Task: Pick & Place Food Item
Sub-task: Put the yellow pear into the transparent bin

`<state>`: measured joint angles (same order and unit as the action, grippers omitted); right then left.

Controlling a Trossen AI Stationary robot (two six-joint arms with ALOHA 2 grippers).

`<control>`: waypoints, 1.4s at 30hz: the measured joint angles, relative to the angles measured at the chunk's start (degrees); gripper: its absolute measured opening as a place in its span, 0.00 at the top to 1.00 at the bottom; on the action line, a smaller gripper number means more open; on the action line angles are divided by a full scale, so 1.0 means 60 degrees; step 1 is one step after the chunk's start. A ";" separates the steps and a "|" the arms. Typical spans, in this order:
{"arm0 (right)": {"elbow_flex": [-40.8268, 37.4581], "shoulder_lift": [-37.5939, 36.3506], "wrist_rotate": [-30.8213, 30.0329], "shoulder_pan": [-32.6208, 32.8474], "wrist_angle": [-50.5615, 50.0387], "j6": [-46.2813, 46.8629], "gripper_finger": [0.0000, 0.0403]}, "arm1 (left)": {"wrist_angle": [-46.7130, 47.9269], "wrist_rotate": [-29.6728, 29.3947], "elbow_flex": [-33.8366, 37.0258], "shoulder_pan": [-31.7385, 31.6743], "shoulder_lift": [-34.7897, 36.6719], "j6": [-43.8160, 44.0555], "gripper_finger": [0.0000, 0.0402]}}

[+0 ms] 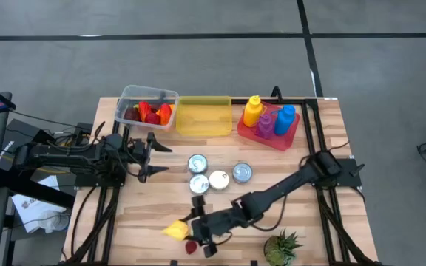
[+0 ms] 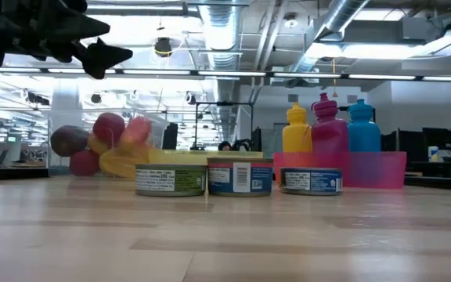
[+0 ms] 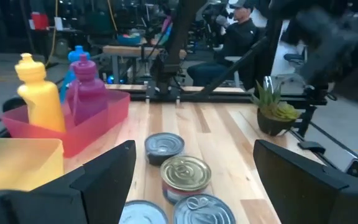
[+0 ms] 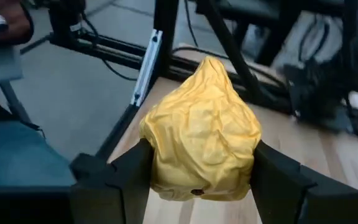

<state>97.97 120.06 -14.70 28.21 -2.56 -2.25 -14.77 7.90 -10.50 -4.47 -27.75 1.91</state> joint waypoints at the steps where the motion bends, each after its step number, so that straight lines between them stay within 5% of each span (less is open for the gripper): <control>1: -0.0297 0.0040 0.0207 -0.0095 0.0709 -0.0236 0.47 | -0.0035 -0.0012 0.0000 0.0000 0.0001 -0.0026 0.21; 7: -0.2374 0.0027 0.0732 -0.0704 0.5649 -0.1104 0.47 | -0.0214 -0.0171 0.0000 0.0000 0.0032 -0.0370 0.21; 13: -0.3975 0.0049 0.1092 -0.1483 0.8153 -0.0761 0.47 | -0.0864 -0.1037 0.0000 -0.0007 0.0227 -0.0836 0.21; 30: -0.4670 0.0042 0.1433 -0.3849 0.9078 -0.0713 0.47 | -0.0964 -0.1319 0.0004 -0.0949 0.1442 -0.0785 0.21; 42: -0.4674 0.0042 0.1945 -0.4831 1.0609 -0.1463 0.47 | -0.1071 -0.0235 0.0000 -0.1075 0.2069 0.0521 0.21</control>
<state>69.93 120.31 -3.03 -0.78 61.10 -11.03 -21.19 6.49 -10.50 -10.92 -15.33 5.03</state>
